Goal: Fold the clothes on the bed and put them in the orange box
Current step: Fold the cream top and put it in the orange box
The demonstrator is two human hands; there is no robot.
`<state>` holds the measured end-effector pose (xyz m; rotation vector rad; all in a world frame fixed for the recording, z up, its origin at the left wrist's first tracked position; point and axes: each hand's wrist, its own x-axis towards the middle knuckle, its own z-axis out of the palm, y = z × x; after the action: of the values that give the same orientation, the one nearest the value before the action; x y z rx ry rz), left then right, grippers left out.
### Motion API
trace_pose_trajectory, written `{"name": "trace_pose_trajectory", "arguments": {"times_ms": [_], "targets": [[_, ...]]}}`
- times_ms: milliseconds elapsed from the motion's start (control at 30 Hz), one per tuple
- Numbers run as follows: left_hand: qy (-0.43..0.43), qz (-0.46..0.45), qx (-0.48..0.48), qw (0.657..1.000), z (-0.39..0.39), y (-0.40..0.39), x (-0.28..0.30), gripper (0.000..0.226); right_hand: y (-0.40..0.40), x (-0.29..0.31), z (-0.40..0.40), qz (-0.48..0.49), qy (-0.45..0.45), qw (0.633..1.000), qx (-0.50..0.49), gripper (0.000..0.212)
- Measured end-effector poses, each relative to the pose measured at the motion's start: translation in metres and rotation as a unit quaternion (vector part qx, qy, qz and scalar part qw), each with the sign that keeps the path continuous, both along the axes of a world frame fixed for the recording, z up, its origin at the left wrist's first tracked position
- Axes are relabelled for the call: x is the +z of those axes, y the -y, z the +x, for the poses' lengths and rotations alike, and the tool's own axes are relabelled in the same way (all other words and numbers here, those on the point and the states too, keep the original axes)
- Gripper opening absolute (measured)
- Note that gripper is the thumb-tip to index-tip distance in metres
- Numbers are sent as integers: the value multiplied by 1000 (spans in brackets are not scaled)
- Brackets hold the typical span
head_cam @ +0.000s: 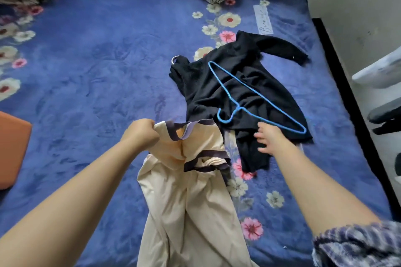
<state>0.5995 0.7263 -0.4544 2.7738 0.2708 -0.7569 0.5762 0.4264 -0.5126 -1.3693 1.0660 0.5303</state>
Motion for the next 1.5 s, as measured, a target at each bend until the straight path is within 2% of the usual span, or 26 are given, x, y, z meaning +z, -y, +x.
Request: {"name": "trace_pose_trajectory", "arguments": {"times_ms": [33, 100, 133, 167, 267, 367, 400, 500, 533, 567, 633, 667, 733, 833, 933, 1033, 1067, 1133, 1200, 1267, 1333, 1367, 1400, 1433, 1500], "targets": [[7, -7, 9, 1000, -2, -4, -2, 23, -13, -14, -6, -29, -17, 995, 90, 25], [31, -37, 27, 998, -6, -14, -2, 25, -40, -35, -13, -111, 15, 958, 263, 9], [47, -65, 33, 996, -8, -20, -2, 24, -53, -45, -14, -138, 48, 936, 319, 8], [59, -101, 37, 992, -10, -26, 0, 23, -67, -49, -13, -135, 80, 927, 342, 15], [69, -268, 81, 958, -15, -44, 12, 6, -93, -69, -3, -139, 143, 910, 363, 36], [55, -407, 106, 906, -15, -74, 25, 12, -107, -82, 9, -113, 127, 947, 274, 67], [49, -433, 104, 894, -12, -82, 29, 15, -107, -75, 12, -90, 133, 957, 242, 69], [51, -461, 97, 881, -5, -118, 37, 9, -116, -44, 17, -82, 160, 947, 265, 30], [57, -455, 95, 884, -2, -131, 38, 10, -120, -31, 17, -83, 166, 945, 271, 21], [63, -444, 89, 890, 2, -143, 40, 22, -124, -19, 18, -84, 185, 942, 267, 15], [50, -412, 62, 908, 4, -172, 46, 44, -138, 7, 21, -113, 227, 936, 245, 14], [30, -391, 44, 919, 3, -182, 48, 48, -144, 22, 22, -132, 243, 933, 230, 16], [4, -339, 14, 941, 3, -202, 52, 43, -154, 56, 24, -159, 271, 921, 230, 13], [83, -262, 18, 961, 3, -233, 67, 20, -174, 108, 19, -221, 279, 879, 316, 13], [164, -171, 7, 972, 10, -256, 86, 22, -199, 148, 12, -279, 256, 840, 389, 22], [168, -108, -28, 979, 15, -274, 103, 24, -224, 185, 5, -302, 253, 825, 404, 25], [154, -116, -34, 981, 16, -280, 109, 20, -230, 196, 3, -301, 253, 826, 404, 21], [76, -213, -33, 973, 13, -293, 125, 21, -234, 216, -1, -291, 254, 831, 400, 18], [-41, -356, -22, 933, 4, -304, 144, 31, -235, 228, -5, -241, 258, 851, 389, 17], [-121, -418, -13, 900, -7, -314, 157, 42, -233, 236, -11, -153, 257, 875, 381, 30], [-183, -401, -38, 897, -15, -321, 165, 78, -229, 240, -19, -62, 219, 897, 379, 38], [-213, -375, -55, 901, -20, -323, 170, 90, -228, 244, -25, -23, 183, 903, 388, 33], [-243, -346, -74, 903, -24, -324, 176, 93, -228, 248, -29, 5, 140, 901, 410, 26], [-267, -315, -91, 906, -27, -324, 183, 87, -228, 251, -32, 16, 101, 894, 436, 22], [-286, -260, -97, 917, -36, -320, 200, 58, -228, 260, -40, 3, 56, 866, 497, 21]]}}
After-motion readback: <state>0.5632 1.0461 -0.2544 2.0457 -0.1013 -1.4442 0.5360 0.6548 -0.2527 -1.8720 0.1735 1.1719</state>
